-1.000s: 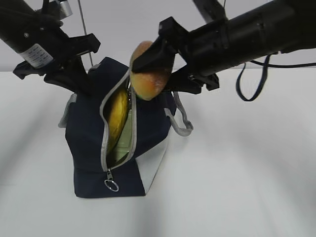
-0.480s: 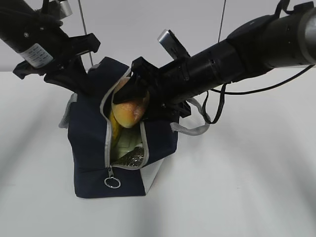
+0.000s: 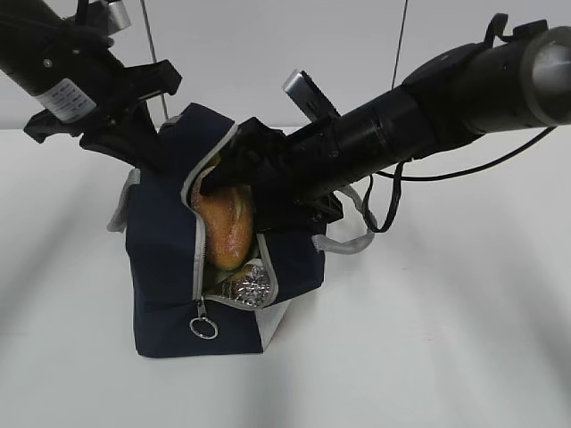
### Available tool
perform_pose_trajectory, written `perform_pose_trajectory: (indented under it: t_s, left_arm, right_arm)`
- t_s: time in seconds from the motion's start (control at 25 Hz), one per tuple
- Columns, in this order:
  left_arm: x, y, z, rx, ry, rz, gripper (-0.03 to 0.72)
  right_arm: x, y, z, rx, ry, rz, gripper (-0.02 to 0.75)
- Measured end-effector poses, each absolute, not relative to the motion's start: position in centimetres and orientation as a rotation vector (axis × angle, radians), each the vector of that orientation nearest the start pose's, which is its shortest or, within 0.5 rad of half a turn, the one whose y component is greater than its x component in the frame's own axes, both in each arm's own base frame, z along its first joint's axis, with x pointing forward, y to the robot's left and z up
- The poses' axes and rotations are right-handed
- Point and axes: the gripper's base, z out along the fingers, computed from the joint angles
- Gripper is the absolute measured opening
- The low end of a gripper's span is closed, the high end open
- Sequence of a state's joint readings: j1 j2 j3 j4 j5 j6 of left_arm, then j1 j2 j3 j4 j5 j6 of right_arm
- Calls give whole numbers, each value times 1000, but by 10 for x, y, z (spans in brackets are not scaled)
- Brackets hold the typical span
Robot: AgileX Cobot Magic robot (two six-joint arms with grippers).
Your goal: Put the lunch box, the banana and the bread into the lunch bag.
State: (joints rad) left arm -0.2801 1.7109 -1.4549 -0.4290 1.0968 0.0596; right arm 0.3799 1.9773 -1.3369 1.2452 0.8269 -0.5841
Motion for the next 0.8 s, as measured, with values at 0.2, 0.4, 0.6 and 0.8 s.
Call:
perform_pose_trajectory:
  t_s: [0.2,0.4,0.6,0.8]
  left_arm:
    - [334,-131,297,283,2807,-632,-3]
    - [334,-131,297,284,2809,-633,-3]
    - [334,-131,297,284,2808,-633,-3]
    - [334,-131,297,284,2809,-633,-3]
  right_arm:
    - [363,211,215,-281,2532,1351,662]
    - [355,206,242,-457,2495,1311,625]
    - [341,196,272,-626,2446,1174,603]
    - [332,185,290,-713,2435,987,596]
